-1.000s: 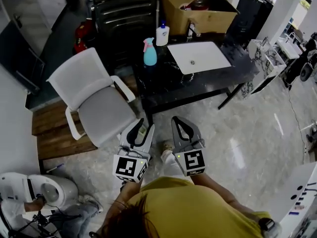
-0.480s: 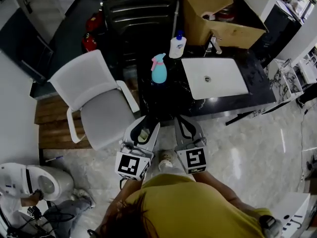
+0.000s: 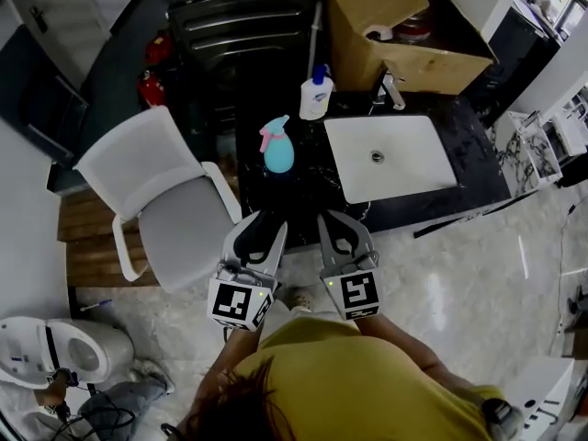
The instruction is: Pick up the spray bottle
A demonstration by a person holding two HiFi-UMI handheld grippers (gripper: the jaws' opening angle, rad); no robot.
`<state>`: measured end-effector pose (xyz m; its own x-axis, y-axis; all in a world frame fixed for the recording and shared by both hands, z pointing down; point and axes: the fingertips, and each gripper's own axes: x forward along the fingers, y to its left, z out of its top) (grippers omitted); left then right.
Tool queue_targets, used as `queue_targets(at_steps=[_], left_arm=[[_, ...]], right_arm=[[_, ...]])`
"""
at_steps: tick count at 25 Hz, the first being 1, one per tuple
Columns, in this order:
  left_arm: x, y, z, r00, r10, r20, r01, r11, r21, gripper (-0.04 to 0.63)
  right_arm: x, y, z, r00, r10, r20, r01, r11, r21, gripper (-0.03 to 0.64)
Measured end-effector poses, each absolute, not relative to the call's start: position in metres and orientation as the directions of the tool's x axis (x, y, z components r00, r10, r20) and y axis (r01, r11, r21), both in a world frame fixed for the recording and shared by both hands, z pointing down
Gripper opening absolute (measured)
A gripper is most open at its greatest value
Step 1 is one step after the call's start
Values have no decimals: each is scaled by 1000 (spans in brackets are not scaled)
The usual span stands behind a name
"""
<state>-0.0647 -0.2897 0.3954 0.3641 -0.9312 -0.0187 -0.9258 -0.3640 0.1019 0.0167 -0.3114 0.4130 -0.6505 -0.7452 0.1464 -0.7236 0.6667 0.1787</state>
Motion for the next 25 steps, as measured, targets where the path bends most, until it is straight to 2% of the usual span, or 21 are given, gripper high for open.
queue_targets(at_steps=[14, 25], left_arm=[[-86, -338, 406, 381, -924, 27, -923, -377, 81, 168], [-101, -389, 449, 410, -906, 103, -912, -404, 74, 241]], right_arm=[[3, -344, 401, -617, -778, 122, -756, 628, 183, 0], [-13, -373, 421, -616, -775, 143, -747, 632, 207, 0]])
